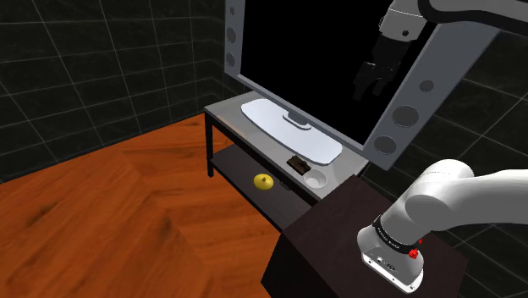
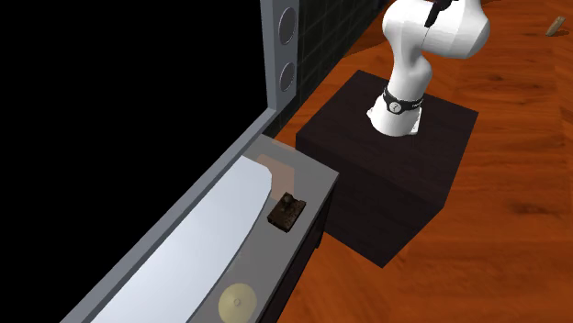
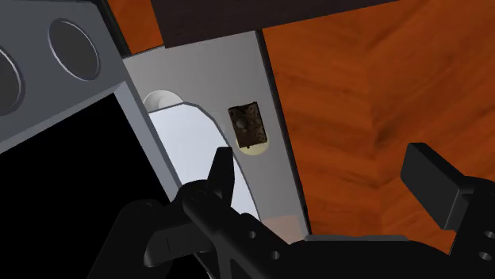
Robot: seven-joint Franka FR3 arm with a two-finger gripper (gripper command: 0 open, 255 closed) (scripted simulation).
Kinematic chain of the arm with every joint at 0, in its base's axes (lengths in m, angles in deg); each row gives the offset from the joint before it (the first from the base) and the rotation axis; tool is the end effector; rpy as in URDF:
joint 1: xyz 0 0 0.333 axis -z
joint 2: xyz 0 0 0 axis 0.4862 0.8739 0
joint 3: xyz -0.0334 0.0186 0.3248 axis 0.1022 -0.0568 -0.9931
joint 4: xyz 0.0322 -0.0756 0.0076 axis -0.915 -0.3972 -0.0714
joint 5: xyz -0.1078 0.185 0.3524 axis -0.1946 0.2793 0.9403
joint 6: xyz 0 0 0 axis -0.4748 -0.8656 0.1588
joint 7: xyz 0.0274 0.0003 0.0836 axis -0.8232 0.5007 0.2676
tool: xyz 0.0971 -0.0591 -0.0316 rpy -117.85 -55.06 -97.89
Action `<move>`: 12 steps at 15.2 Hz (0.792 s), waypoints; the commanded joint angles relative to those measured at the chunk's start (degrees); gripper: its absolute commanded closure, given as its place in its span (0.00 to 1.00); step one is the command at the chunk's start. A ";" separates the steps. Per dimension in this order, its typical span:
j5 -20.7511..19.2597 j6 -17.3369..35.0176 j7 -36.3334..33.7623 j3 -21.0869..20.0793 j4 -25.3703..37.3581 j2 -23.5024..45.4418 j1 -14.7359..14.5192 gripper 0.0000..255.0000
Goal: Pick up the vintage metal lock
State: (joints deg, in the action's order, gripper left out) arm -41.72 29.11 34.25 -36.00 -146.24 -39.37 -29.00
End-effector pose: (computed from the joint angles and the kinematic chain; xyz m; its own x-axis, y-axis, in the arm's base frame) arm 0.3059 -0.0162 0.6112 0.9895 -0.1443 -0.0051 -0.1442 -0.9895 0.0115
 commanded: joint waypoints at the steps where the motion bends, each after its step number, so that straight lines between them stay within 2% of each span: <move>1: 0.00 0.00 0.00 0.00 0.00 0.00 0.00 0.00; 7: -1.16 11.77 2.46 2.92 -8.66 3.05 0.62 0.00; 12: -1.93 22.20 4.60 5.51 -13.88 8.23 1.08 0.00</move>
State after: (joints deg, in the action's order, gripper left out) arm -43.67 48.80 38.65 -30.82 -159.21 -32.60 -27.86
